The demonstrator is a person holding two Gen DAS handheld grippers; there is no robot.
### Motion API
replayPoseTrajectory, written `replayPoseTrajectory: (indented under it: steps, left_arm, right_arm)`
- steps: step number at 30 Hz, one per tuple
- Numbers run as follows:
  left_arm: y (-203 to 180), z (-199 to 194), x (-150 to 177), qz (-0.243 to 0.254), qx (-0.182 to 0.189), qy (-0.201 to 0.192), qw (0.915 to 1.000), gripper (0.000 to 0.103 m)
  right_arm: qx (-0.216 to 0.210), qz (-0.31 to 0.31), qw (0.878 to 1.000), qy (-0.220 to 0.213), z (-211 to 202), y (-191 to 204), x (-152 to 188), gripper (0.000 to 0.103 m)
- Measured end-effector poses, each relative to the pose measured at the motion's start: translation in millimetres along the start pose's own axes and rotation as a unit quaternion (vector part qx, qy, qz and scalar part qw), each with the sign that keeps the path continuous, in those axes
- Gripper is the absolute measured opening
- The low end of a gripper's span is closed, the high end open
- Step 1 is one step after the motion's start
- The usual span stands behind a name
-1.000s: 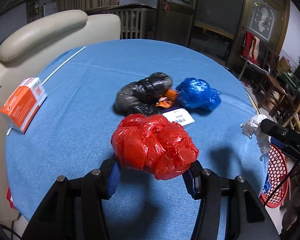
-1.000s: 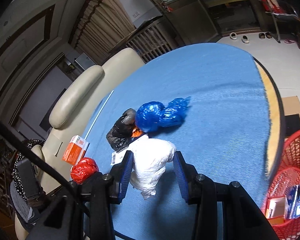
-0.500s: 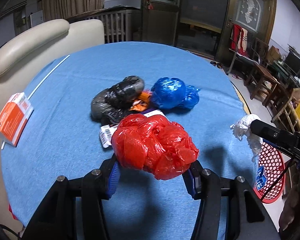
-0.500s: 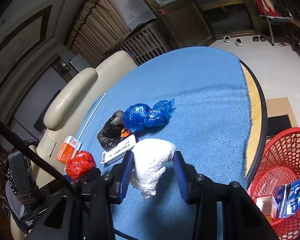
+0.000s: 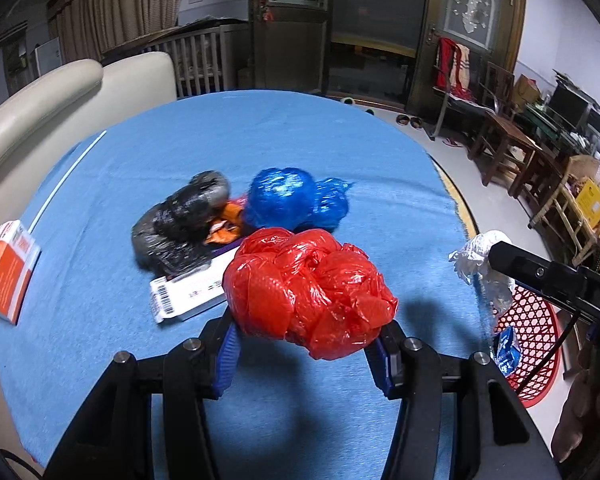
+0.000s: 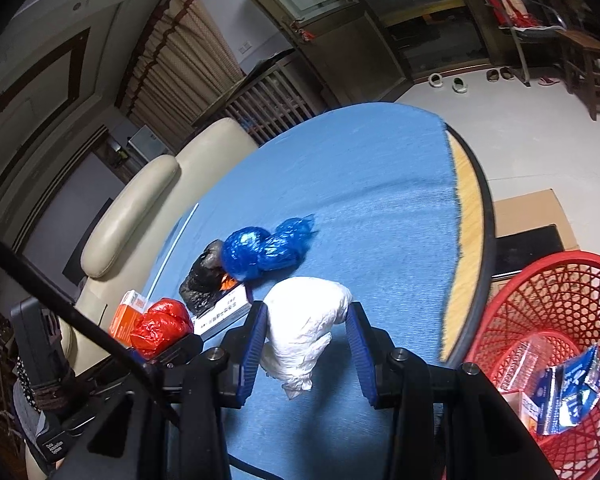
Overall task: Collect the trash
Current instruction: 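Carry the red bag and white bag over the red wastebasket with both tools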
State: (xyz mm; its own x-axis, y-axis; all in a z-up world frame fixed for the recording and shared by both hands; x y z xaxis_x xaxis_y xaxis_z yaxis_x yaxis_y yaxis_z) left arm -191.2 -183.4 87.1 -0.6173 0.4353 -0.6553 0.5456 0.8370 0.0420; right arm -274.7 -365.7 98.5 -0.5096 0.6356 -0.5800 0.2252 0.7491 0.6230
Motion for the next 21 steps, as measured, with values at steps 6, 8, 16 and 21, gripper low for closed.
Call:
replayPoseTrajectory:
  steps: [6, 8, 16, 21]
  left_arm:
    - [-20, -3, -6, 0.016, 0.015, -0.007, 0.9997, 0.056]
    - [-29, -4, -8, 0.022, 0.023, -0.009, 0.9995, 0.056]
    - [-60, -9, -11, 0.042, 0.047, -0.017, 0.9979, 0.056]
    - [-77, -14, -11, 0.057, 0.06, -0.021, 0.9964, 0.056]
  right_arm:
    - [0.008, 0.011, 1.0, -0.014, -15, -12, -4, 0.043]
    - [0.011, 0.014, 1.0, -0.02, -21, -16, -4, 0.043]
    - [0.035, 0.03, 0.998, -0.041, -49, -37, -4, 0.043]
    - [0.058, 0.047, 0.996, -0.053, -71, -57, 1, 0.043]
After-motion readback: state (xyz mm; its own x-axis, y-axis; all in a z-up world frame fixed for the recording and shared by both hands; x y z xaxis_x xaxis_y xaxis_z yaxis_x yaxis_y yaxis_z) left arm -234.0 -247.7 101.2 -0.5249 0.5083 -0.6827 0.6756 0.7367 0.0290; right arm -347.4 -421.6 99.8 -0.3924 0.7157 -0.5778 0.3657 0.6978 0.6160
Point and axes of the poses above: each gripper's, at about its wrist camera, not at the fingertips, and z roughly the way its jaws point, y to its left, x to its underside, the point moved 1 cm from there along z, roughly the way its jaws point, and after that the axes turned 6 degrees about -x, right-handed, at the moved point
